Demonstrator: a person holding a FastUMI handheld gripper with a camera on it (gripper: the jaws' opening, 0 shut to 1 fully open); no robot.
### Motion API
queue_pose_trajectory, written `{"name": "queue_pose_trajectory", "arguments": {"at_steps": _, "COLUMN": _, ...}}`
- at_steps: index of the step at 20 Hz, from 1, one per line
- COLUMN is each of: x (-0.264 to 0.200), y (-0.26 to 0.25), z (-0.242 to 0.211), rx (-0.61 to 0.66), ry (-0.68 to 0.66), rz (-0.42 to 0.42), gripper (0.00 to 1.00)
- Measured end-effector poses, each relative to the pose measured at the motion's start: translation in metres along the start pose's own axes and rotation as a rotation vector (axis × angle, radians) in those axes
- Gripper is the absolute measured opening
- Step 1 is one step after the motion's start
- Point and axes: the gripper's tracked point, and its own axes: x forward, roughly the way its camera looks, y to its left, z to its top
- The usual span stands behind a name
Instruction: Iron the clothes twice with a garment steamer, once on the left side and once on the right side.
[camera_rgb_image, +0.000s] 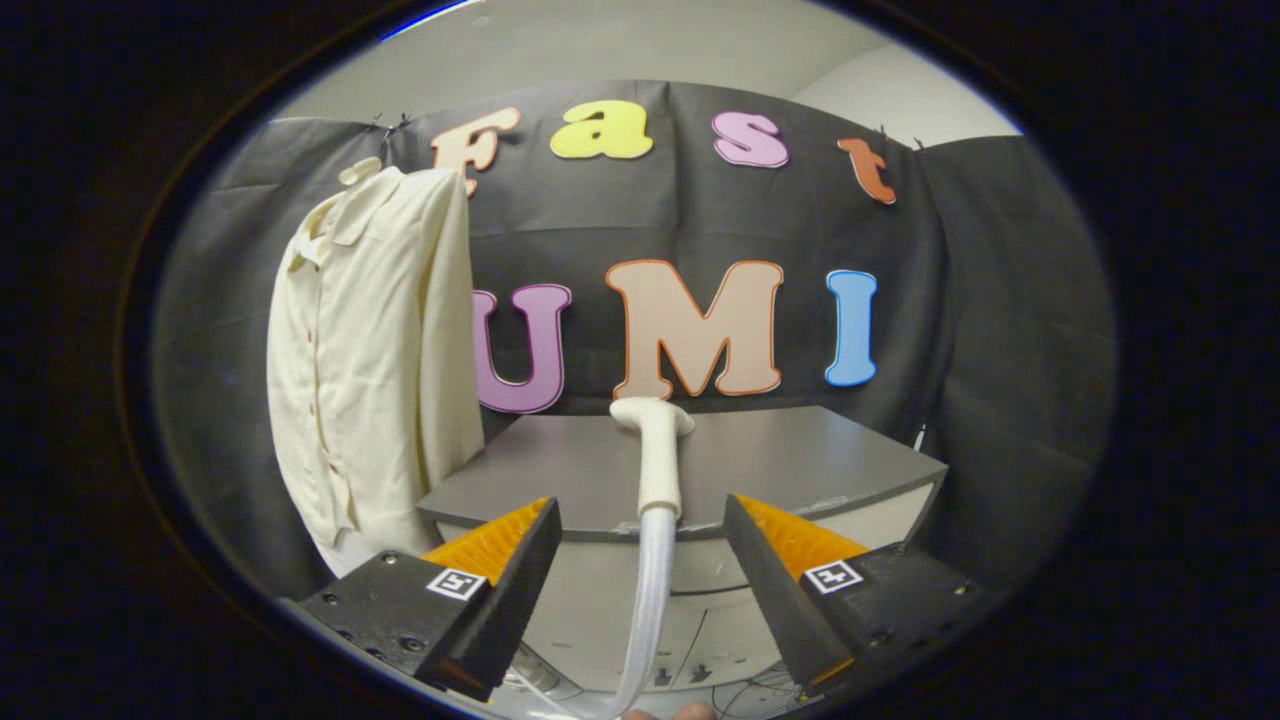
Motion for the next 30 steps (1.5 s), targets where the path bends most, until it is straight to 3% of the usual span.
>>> {"name": "queue_pose_trajectory", "arguments": {"at_steps": 4, "x": 0.048, "y": -0.004, "z": -0.004, "rx": -0.024, "ry": 0.026, "rz": 0.007, "gripper": 0.99}}
{"name": "queue_pose_trajectory", "arguments": {"at_steps": 15, "x": 0.148, "y": -0.002, "z": -0.023, "rx": -0.109, "ry": 0.191, "rz": 0.02, "gripper": 0.79}}
{"name": "queue_pose_trajectory", "arguments": {"at_steps": 16, "x": 0.152, "y": -0.002, "z": -0.032, "rx": -0.115, "ry": 0.236, "rz": 0.024, "gripper": 0.77}}
{"name": "queue_pose_trajectory", "arguments": {"at_steps": 21, "x": 0.155, "y": -0.01, "z": -0.03, "rx": -0.048, "ry": 0.211, "rz": 0.006, "gripper": 0.51}}
{"name": "queue_pose_trajectory", "arguments": {"at_steps": 26, "x": 0.159, "y": -0.004, "z": -0.03, "rx": -0.09, "ry": 0.233, "rz": 0.008, "gripper": 0.45}}
{"name": "queue_pose_trajectory", "arguments": {"at_steps": 30, "x": 0.156, "y": -0.006, "z": -0.03, "rx": -0.01, "ry": 0.24, "rz": 0.011, "gripper": 0.42}}
